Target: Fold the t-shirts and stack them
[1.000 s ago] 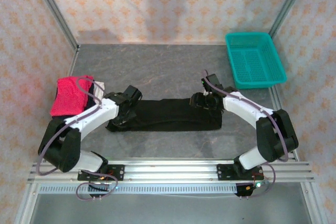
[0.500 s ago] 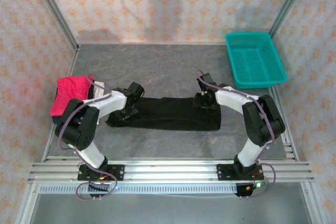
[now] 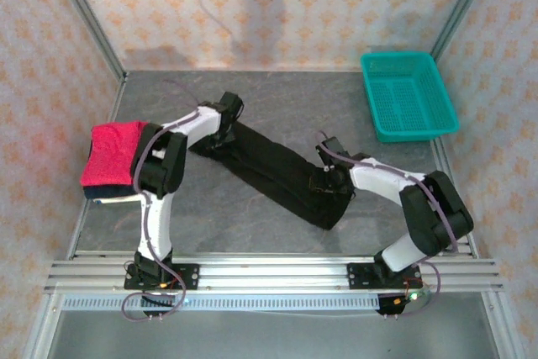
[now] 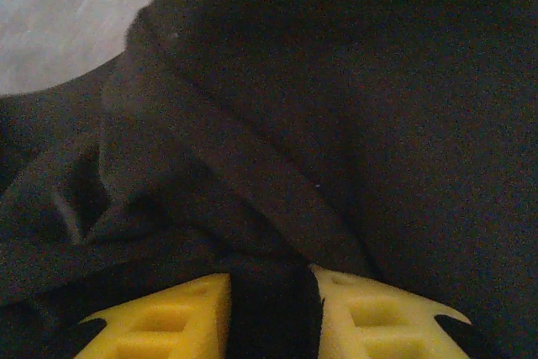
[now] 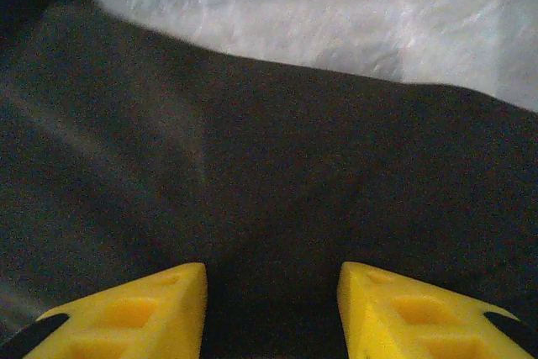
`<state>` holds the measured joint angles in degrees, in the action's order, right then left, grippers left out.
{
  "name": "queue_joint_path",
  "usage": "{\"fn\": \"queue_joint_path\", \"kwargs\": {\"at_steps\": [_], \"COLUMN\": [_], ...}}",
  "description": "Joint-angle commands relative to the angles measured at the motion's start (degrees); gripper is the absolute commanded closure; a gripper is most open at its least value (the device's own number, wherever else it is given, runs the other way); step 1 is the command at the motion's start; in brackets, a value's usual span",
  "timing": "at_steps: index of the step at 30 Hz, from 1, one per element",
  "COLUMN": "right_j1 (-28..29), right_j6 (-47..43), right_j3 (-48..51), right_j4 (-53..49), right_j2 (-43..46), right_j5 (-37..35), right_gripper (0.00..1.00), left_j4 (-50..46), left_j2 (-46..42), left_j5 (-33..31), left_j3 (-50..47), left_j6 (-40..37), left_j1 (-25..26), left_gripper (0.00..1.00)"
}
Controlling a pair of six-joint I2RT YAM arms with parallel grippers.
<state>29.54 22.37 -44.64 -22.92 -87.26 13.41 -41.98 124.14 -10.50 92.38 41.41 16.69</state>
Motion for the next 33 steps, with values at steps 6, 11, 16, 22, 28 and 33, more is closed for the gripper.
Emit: {"fn": "queue_joint_path", "kwargs": {"at_steps": [6, 11, 16, 22, 28, 33], "right_j1": [11.26, 18.36, 21.16, 19.56, 13.04, 6.92], "right_j6": [9.13, 11.48, 10.48, 6.50, 2.51, -1.96], "right_j3": [-0.54, -4.19, -8.12, -10.00, -11.39, -19.98], "right_j4": [-0.15, 3.50, 4.88, 3.49, 6.79, 8.94], "right_j2": [-2.41, -7.07, -8.63, -1.09, 2.44, -4.79], "right_j5": [2.48, 4.68, 6.08, 1.24, -2.44, -2.75], "right_gripper": [0.54, 0.53, 0.51, 0.45, 0.38, 0.36], "left_j4": [-11.64, -14.80, -17.54, -15.91, -15.57, -11.75], "left_j2": [18.25, 26.91, 32.47, 23.19, 11.69, -0.71], "left_j5": [3.93, 6.60, 12.76, 17.47, 17.05, 15.18], "left_j3": [27.95, 44.25, 56.27, 54.94, 52.21, 38.84], "left_j6": [-6.18, -8.02, -8.95, -9.40, -10.47, -10.47], "left_j1": [-1.47, -1.65, -1.57, -0.95, -1.21, -1.39], "left_gripper": [0.64, 0.54, 0.44, 0.31, 0.11, 0.00]}}
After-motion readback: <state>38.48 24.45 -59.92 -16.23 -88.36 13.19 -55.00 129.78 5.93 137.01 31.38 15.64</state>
